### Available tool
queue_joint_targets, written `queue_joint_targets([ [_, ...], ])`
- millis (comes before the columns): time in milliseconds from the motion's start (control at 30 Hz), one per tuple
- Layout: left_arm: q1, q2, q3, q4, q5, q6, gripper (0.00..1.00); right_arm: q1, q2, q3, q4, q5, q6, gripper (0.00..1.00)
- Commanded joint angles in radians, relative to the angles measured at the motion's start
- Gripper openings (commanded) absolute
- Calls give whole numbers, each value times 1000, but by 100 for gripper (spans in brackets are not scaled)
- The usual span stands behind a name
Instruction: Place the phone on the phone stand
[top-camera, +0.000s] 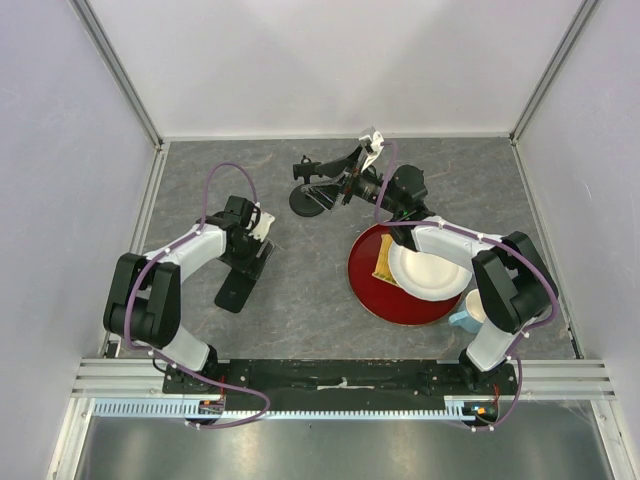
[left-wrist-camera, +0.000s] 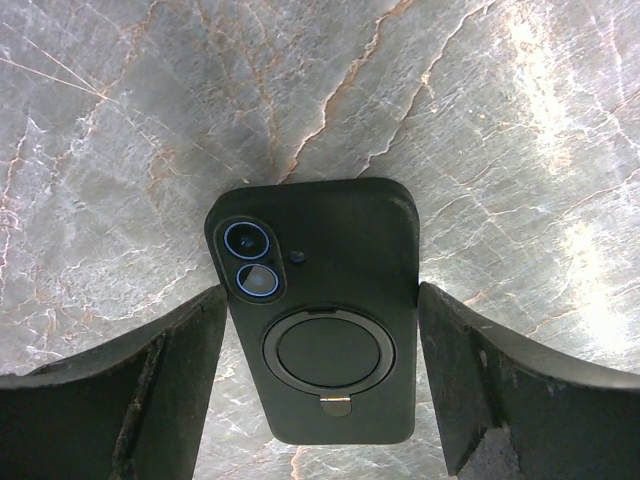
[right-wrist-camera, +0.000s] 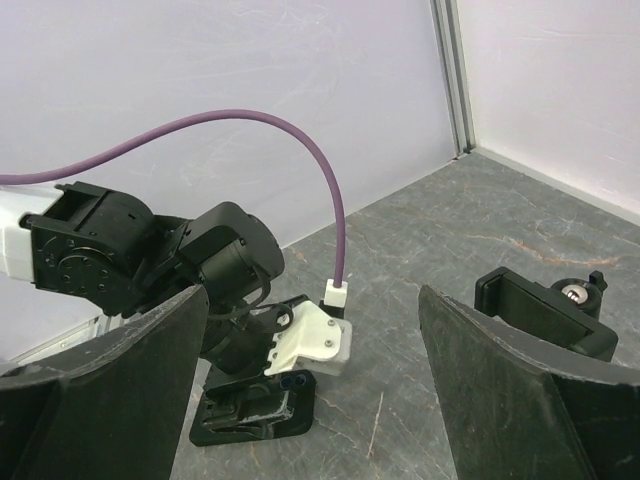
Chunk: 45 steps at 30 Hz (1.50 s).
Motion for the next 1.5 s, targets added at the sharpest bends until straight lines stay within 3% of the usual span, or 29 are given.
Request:
queue_joint_targets([
  [0, 8, -13, -4, 12, -108, 42, 82, 3, -15, -6, 78, -23, 11, 92],
  [133, 10, 2, -3, 10, -101, 23, 86, 3, -16, -9, 84, -25, 13, 92],
  [267, 18, 36, 17, 9, 32, 14, 88, 1, -19, -14, 92, -25, 14, 92],
  [333, 18, 91, 64, -26, 46, 7, 97, 1, -16, -14, 96, -26, 13, 92],
  [567, 36, 107, 54, -23, 87, 13, 99, 1, -15, -23, 118, -31, 13, 92],
  [667, 36, 111, 46, -31, 124, 8, 92, 1, -10, -25, 136, -33, 23, 92],
  [767, 27, 120, 57, -49, 118, -1, 75, 0, -11, -31, 149, -33, 25, 92],
  [800, 21, 117, 60, -48, 116, -6, 58, 0, -13, -32, 147, -33, 23, 92],
  [867, 10, 114, 77, -52, 121, -18, 38, 0, -13, -31, 141, -28, 19, 92],
  [900, 8, 116, 85, -55, 122, -24, 23, 0, -13, -31, 136, -26, 17, 92],
  [967, 1, 119, 92, -60, 127, -44, 15, -3, -13, -31, 133, -20, 17, 92],
  [1000, -4, 117, 95, -60, 121, -50, 5, -3, -13, -31, 129, -17, 16, 92],
  [1467, -33, 15, 171, -45, 170, -320, 2, -20, -1, -29, 113, -2, 19, 92],
])
